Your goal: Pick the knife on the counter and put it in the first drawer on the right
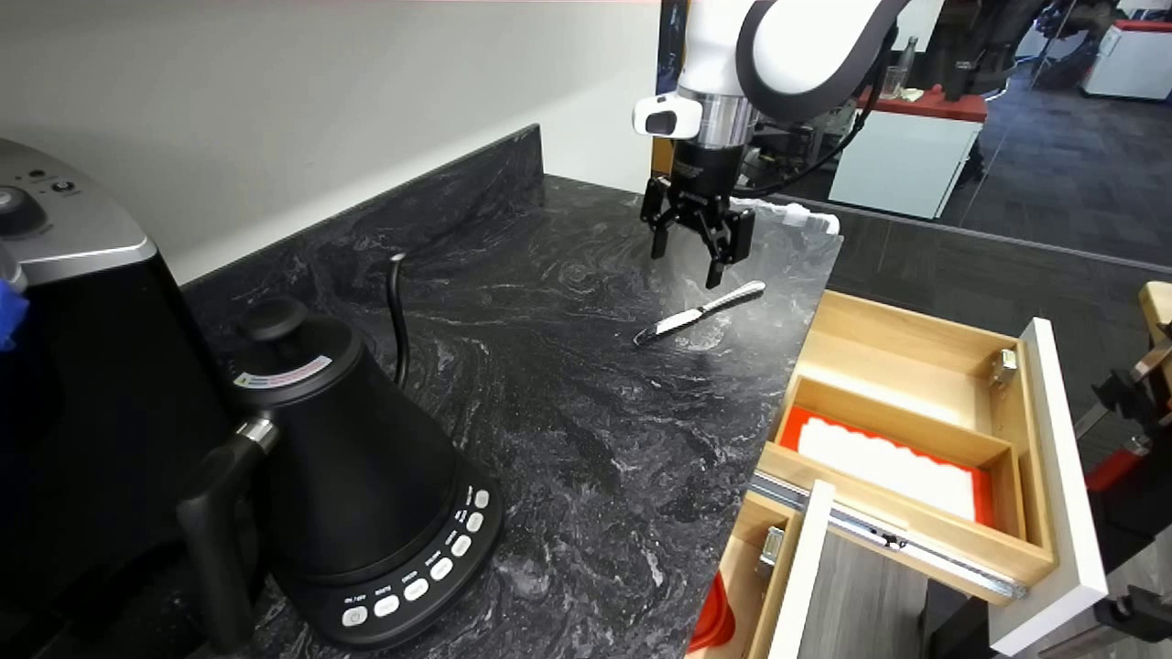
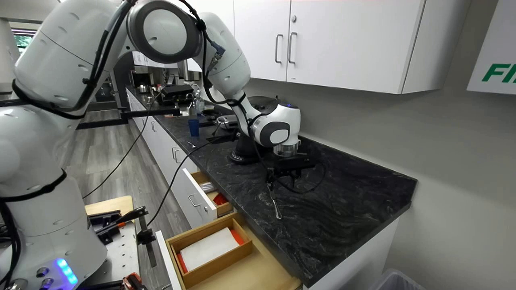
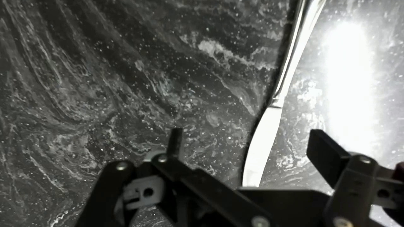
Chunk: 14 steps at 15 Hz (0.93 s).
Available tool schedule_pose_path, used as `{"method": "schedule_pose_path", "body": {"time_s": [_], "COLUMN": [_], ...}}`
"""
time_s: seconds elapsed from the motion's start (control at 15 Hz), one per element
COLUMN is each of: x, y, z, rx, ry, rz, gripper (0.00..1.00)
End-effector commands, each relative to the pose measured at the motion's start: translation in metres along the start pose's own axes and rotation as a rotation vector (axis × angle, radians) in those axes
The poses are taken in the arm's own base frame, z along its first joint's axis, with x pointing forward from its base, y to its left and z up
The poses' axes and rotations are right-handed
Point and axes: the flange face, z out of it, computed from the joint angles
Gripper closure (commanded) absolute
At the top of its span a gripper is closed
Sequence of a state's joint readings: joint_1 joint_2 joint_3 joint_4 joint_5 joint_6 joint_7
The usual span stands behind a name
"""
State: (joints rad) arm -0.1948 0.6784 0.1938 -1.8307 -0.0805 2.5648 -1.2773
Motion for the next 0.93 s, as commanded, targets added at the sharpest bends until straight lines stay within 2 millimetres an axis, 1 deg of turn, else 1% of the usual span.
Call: {"method": "schedule_pose_path", "body": {"time_s": [0.0,0.2,0.53,0.8,0.87], "x": [-0.005,-0.008,-0.013,-0.015,-0.015], "y": [0.005,0.002,-0.011,-0.024,-0.026], "z": [0.007,0.018,0.034,0.04,0.041], "rx": [0.059,0.097,0.152,0.176,0.175], "ry": [0.029,0.024,-0.009,-0.029,-0.033], "rz": [-0.002,0.006,0.029,0.03,0.029], "gripper": [0.0,0.0,0.0,0.0,0.25]}}
